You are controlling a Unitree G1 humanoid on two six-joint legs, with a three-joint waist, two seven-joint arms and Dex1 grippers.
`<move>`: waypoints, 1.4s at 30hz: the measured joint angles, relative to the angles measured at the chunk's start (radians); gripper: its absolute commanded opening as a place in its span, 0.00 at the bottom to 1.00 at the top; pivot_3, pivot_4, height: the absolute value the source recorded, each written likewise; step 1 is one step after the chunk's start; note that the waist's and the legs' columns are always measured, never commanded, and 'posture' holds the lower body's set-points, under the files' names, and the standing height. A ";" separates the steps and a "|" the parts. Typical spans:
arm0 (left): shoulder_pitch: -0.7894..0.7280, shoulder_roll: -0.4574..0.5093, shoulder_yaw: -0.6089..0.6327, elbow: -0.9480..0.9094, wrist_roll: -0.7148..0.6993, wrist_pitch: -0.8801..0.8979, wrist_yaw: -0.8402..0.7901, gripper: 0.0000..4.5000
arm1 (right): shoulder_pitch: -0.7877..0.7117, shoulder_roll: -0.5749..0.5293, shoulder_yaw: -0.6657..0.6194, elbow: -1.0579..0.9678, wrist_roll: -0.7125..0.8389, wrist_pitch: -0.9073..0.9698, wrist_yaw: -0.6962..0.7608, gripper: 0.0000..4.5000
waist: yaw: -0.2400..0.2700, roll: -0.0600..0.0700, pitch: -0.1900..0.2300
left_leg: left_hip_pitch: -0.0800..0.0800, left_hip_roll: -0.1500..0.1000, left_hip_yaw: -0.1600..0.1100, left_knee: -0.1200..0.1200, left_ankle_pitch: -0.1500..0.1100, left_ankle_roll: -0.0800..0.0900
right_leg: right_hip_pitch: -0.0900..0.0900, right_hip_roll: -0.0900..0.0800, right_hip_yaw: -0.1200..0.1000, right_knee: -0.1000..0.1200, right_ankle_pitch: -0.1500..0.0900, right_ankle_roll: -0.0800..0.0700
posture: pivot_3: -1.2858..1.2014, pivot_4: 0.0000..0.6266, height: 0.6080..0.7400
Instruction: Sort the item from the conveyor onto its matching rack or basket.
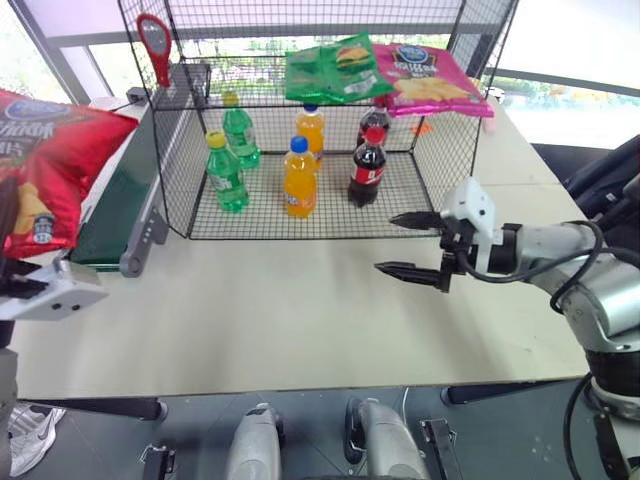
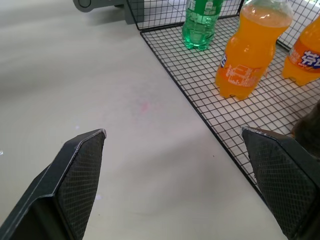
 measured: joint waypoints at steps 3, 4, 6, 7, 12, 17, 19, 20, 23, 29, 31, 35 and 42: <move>-0.105 0.014 -0.103 -0.001 0.021 0.024 -0.030 0.00 | -0.008 -0.009 0.000 0.009 -0.011 -0.001 0.007 1.00 | 0.002 0.000 0.000 | 0.001 0.000 0.000 0.000 0.000 0.000 | 0.000 0.000 0.000 0.001 0.000 0.000 | 0.52 0.24 1.00; -0.142 0.018 -0.137 0.001 0.028 0.028 -0.039 0.00 | -0.007 -0.012 -0.001 0.008 -0.012 -0.001 0.007 1.00 | 0.001 0.000 0.000 | 0.001 0.000 0.000 0.000 0.000 0.000 | -0.001 0.000 0.000 0.002 0.000 0.000 | 0.52 0.24 1.00; -0.219 0.031 -0.205 0.022 0.036 0.030 -0.050 0.00 | 0.002 -0.024 -0.013 0.004 -0.012 0.001 0.005 1.00 | 0.001 0.000 0.000 | 0.000 0.000 0.000 0.000 0.000 0.000 | -0.003 0.000 0.001 0.005 0.002 -0.002 | 0.52 0.24 1.00; -0.249 0.040 -0.228 0.036 0.040 0.031 -0.051 0.00 | 0.008 -0.033 -0.023 0.001 -0.012 0.003 0.004 1.00 | 0.001 0.000 0.000 | 0.000 0.000 0.001 0.000 0.000 0.000 | -0.003 0.000 0.001 0.005 0.002 -0.002 | 0.52 0.24 1.00; -0.448 0.038 -0.382 0.127 0.048 0.047 -0.054 0.00 | 0.077 -0.066 -0.124 -0.058 -0.005 0.024 -0.032 1.00 | 0.010 0.000 0.000 | 0.000 -0.001 0.001 -0.001 0.000 0.000 | -0.003 0.000 0.001 0.005 0.003 0.000 | 0.52 0.24 1.00; -0.572 0.010 -0.515 0.228 0.033 0.033 -0.053 0.00 | 0.131 -0.066 -0.168 -0.131 0.016 0.063 -0.083 1.00 | 0.012 -0.001 -0.001 | 0.000 -0.001 0.001 0.000 0.000 0.000 | -0.003 0.001 0.001 0.006 0.001 -0.001 | 0.52 0.24 1.00; -0.620 0.003 -0.555 0.283 0.032 0.028 -0.049 0.00 | 0.146 -0.065 -0.185 -0.153 0.025 0.076 -0.103 1.00 | 0.013 -0.001 -0.001 | 0.000 -0.001 0.001 0.000 0.000 0.000 | -0.003 0.001 0.001 0.006 0.000 0.000 | 0.52 0.24 1.00; -0.648 -0.001 -0.575 0.315 0.036 0.030 -0.047 0.00 | 0.153 -0.065 -0.193 -0.164 0.031 0.085 -0.113 1.00 | 0.013 -0.001 -0.001 | 0.000 -0.001 0.001 0.000 0.000 0.000 | -0.003 0.001 0.001 0.006 0.000 0.000 | 0.52 0.24 1.00; -0.726 -0.009 -0.627 0.415 0.070 0.054 -0.029 0.00 | 0.166 -0.064 -0.210 -0.189 0.043 0.101 -0.136 1.00 | 0.013 -0.001 -0.001 | 0.000 -0.001 0.000 0.000 0.000 0.001 | -0.003 0.001 0.001 0.006 0.001 0.001 | 0.52 0.24 1.00; -0.912 -0.046 -0.721 0.678 0.116 0.111 0.042 0.00 | 0.185 -0.064 -0.229 -0.210 0.063 0.119 -0.162 1.00 | 0.015 -0.001 0.000 | 0.000 -0.001 0.000 0.000 0.000 0.001 | -0.003 0.001 0.002 0.006 0.002 0.002 | 0.52 0.24 1.00; -0.984 -0.065 -0.752 0.787 0.116 0.116 0.060 0.00 | 0.184 -0.064 -0.232 -0.210 0.069 0.121 -0.164 1.00 | 0.015 -0.001 0.000 | 0.000 -0.002 0.000 0.000 0.000 0.001 | -0.003 0.000 0.002 0.006 0.002 0.002 | 0.52 0.24 1.00; -1.121 -0.095 -0.822 0.997 0.113 0.129 0.096 0.00 | 0.151 -0.054 -0.282 -0.206 0.123 0.134 -0.180 1.00 | 0.012 -0.002 0.000 | -0.001 -0.002 0.000 0.000 0.000 0.001 | -0.003 0.000 0.002 0.005 0.003 0.002 | 0.52 0.24 1.00; -1.231 -0.114 -0.896 1.205 0.103 0.131 0.131 0.00 | 0.072 -0.043 -0.380 -0.206 0.208 0.145 -0.246 1.00 | 0.012 -0.002 0.000 | 0.000 -0.002 0.000 -0.001 0.000 0.001 | -0.004 0.001 0.002 0.006 0.003 0.003 | 0.52 0.24 1.00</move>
